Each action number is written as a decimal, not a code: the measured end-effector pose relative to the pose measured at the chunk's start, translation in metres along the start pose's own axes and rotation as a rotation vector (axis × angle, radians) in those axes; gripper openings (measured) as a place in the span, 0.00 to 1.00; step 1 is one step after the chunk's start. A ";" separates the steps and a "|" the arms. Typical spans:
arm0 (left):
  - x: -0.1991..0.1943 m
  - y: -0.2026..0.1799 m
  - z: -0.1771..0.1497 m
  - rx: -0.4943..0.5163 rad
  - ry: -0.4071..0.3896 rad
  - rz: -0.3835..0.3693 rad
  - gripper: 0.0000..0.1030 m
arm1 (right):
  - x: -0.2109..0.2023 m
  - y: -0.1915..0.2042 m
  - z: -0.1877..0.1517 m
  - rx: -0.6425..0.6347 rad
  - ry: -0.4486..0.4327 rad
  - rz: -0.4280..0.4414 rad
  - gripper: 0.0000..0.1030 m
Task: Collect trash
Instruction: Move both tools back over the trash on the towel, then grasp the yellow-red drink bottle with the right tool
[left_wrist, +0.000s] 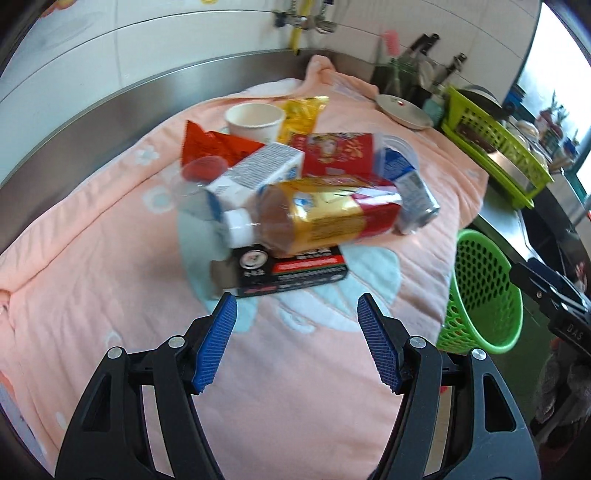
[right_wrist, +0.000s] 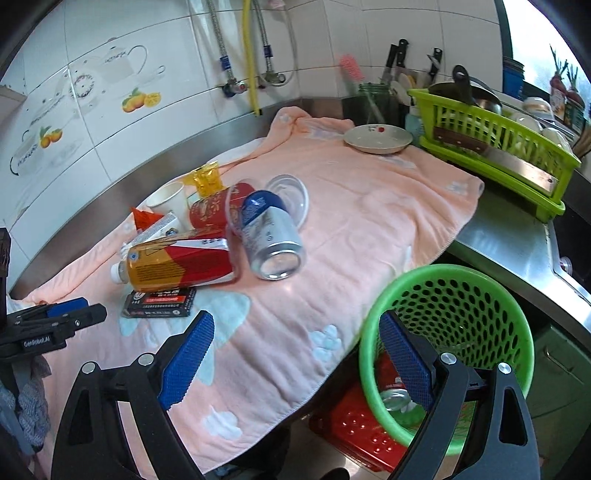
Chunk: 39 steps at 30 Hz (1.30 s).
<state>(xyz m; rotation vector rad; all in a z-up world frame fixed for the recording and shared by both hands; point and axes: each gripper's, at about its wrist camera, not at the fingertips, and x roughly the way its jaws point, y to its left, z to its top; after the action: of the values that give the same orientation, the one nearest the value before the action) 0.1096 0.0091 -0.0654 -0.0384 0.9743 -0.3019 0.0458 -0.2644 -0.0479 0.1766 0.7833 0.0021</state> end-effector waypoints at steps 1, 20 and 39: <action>-0.001 0.004 0.001 -0.008 -0.002 0.006 0.65 | 0.001 0.003 0.001 -0.006 0.000 0.003 0.85; -0.006 0.047 0.006 -0.135 -0.015 0.078 0.65 | 0.035 0.044 0.030 -0.261 0.048 0.158 0.85; -0.031 0.053 -0.044 -0.371 -0.032 0.244 0.65 | 0.122 0.143 0.071 -1.160 0.202 0.478 0.85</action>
<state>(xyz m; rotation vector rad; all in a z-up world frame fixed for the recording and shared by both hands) 0.0700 0.0726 -0.0738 -0.2595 0.9818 0.1057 0.1910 -0.1264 -0.0618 -0.7520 0.8169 0.9195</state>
